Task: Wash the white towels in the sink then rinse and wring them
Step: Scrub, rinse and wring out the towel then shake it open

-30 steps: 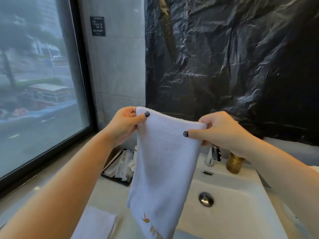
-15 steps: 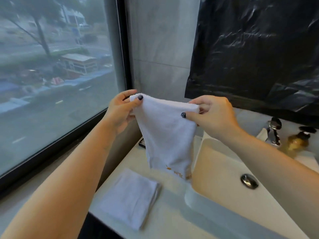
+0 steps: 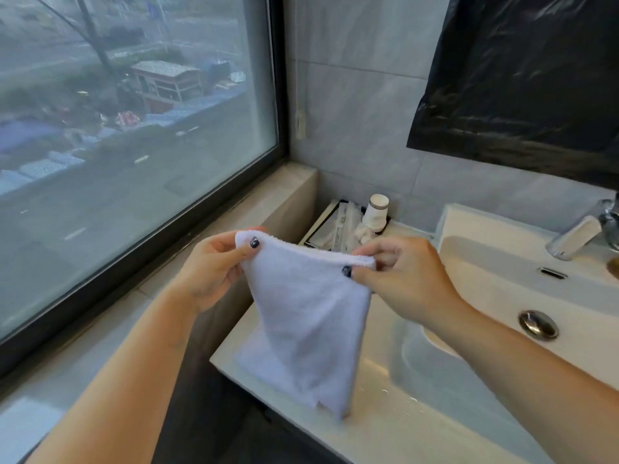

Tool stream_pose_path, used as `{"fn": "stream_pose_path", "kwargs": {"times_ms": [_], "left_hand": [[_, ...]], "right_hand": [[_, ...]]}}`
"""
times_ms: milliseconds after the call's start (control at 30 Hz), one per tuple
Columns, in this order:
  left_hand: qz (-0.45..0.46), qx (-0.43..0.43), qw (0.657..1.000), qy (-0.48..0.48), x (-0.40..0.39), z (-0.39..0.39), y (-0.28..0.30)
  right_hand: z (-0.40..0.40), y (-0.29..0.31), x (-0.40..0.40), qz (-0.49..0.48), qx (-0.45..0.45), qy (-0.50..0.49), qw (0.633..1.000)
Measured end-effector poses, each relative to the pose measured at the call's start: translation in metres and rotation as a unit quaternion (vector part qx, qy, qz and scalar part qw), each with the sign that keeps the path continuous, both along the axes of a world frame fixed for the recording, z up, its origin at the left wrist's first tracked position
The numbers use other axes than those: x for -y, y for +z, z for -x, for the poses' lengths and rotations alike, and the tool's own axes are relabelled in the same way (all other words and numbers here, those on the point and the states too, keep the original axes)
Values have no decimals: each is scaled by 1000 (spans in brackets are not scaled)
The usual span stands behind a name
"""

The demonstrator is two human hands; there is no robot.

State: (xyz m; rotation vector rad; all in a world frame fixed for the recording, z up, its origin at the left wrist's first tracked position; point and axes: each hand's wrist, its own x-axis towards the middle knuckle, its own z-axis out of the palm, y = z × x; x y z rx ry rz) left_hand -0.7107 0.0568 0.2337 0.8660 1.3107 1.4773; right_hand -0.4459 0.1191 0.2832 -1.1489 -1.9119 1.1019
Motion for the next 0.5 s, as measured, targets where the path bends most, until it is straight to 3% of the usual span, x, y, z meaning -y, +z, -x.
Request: {"fn": "stream_pose_path", "kwargs": {"times_ms": [133,233,500], "left_hand": [[23,-56,998,-12,-29,3,18],[-13,-101,994,-26,-54,-3,41],[-93,-85,992,-12,-53,6,62]], "right_hand": [[0,21,-30,-15,-5,-39,999],[-1,40,-46,-46,-27,-65,996],[1,56,-22,-57,-40,-20,997]]}}
